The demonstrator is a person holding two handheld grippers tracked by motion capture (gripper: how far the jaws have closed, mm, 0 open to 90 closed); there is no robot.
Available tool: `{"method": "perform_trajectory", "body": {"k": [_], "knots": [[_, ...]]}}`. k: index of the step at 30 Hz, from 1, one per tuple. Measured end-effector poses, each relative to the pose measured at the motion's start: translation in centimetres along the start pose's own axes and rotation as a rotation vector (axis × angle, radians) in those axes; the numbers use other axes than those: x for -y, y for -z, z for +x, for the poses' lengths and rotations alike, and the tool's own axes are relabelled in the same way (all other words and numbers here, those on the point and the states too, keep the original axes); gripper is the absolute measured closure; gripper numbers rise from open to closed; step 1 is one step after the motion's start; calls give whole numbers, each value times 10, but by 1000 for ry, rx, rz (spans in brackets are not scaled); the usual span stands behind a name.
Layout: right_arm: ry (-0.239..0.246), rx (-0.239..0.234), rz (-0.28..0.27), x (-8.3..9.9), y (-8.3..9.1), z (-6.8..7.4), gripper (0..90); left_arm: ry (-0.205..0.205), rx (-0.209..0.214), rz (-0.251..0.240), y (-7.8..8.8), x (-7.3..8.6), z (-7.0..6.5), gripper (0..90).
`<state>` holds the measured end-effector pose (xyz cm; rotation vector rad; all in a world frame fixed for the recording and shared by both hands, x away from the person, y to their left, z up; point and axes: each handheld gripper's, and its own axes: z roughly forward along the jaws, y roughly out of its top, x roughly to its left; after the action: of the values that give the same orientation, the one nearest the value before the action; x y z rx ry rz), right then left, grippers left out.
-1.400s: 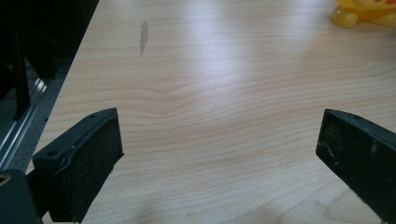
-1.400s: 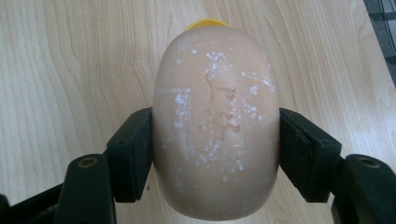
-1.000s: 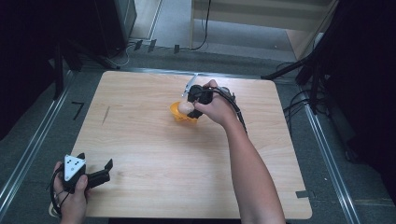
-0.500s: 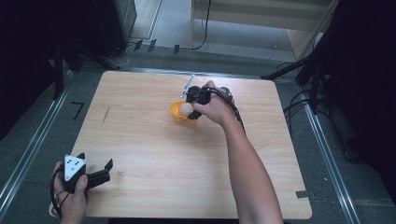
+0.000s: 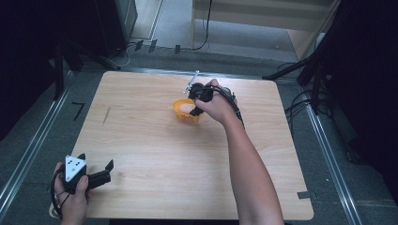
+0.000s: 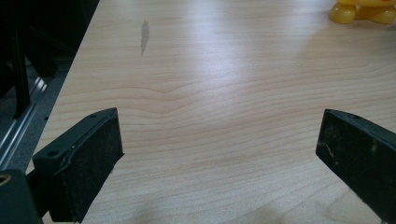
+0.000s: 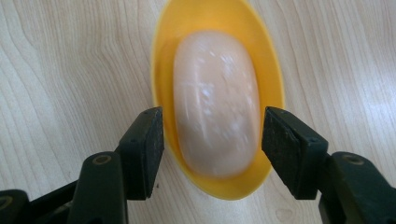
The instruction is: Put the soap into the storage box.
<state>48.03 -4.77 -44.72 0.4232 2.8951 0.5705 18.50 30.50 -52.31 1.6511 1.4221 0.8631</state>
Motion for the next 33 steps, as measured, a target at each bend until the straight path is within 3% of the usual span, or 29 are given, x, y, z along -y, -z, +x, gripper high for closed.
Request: {"method": "perform_trajectory", "body": {"k": [3, 17, 30, 33], "knots": [[-2, 5, 21, 1, -2, 1, 383, 1, 2, -3, 0, 0, 0, 7], [9, 9, -42, 6, 7, 7, 359, -1, 0, -1, 0, 0, 0, 7], [-69, 21, -187, 46, 21, 17, 316, -2, -4, 4, 0, 0, 0, 7], [-81, 31, -195, 56, 20, 21, 305, -5, -4, 5, 0, 0, 0, 7]]}}
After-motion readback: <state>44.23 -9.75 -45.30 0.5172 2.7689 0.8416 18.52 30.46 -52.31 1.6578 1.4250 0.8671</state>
